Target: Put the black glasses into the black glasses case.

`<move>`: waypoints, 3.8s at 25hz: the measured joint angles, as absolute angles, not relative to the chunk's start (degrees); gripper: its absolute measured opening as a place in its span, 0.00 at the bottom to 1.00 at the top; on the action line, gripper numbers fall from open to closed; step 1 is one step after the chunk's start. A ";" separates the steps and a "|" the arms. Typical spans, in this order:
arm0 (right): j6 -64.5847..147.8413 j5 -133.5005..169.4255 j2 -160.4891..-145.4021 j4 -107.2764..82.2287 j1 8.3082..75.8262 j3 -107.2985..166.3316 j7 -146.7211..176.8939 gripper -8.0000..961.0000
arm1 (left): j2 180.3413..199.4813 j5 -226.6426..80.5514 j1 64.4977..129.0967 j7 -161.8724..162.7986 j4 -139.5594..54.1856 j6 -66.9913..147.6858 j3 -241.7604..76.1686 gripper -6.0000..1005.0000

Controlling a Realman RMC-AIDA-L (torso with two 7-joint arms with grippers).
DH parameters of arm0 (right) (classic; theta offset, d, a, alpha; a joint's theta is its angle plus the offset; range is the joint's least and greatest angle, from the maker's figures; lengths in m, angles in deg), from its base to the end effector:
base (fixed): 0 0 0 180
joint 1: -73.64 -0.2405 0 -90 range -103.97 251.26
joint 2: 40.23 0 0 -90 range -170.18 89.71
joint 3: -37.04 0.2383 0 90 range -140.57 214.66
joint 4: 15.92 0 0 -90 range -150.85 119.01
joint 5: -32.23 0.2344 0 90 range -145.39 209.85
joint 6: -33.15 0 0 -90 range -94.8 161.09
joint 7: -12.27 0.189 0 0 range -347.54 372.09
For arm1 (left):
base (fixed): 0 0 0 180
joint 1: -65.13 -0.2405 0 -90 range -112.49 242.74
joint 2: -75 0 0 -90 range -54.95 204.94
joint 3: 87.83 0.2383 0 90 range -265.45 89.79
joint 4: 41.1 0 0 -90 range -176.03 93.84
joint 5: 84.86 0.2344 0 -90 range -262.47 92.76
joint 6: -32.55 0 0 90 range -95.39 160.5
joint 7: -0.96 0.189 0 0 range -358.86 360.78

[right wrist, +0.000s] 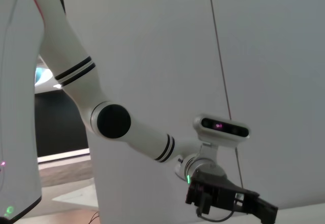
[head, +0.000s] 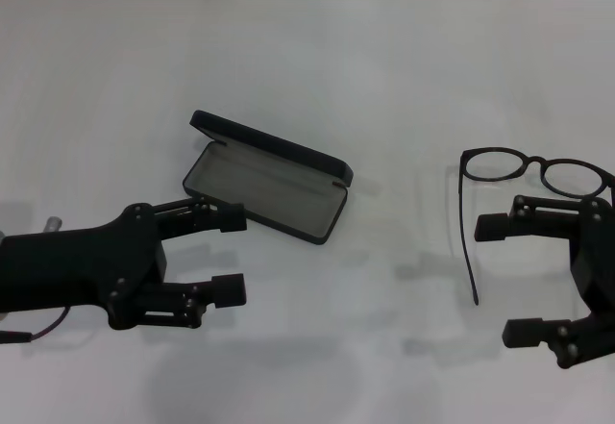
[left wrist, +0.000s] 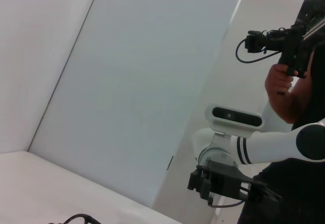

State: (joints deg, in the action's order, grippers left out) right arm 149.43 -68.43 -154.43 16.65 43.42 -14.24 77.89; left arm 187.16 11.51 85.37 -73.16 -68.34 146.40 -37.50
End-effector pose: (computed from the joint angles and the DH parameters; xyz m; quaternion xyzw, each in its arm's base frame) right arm 0.1934 0.2826 -0.0035 0.9288 -0.0246 -0.3644 0.0633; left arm -0.2498 0.2543 0.0045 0.8962 0.2078 0.3916 0.0177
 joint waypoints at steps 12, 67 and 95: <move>147.58 -67.99 -155.30 16.63 43.33 -14.19 77.91 0.92 | 187.19 11.51 84.91 -72.15 -68.34 146.54 -37.46 0.89; 115.82 -125.68 -156.39 48.47 24.96 -50.45 139.88 0.45 | 190.93 15.03 85.21 -67.29 -66.68 141.76 -36.93 0.89; 108.77 -120.81 -156.23 43.43 25.17 -53.51 138.75 0.17 | 191.11 15.68 86.13 -67.90 -65.31 138.57 -36.85 0.89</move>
State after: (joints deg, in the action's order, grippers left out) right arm 108.77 -120.81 -156.23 43.43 25.17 -53.51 138.75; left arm 191.11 15.68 86.13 -67.90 -65.31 138.57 -36.85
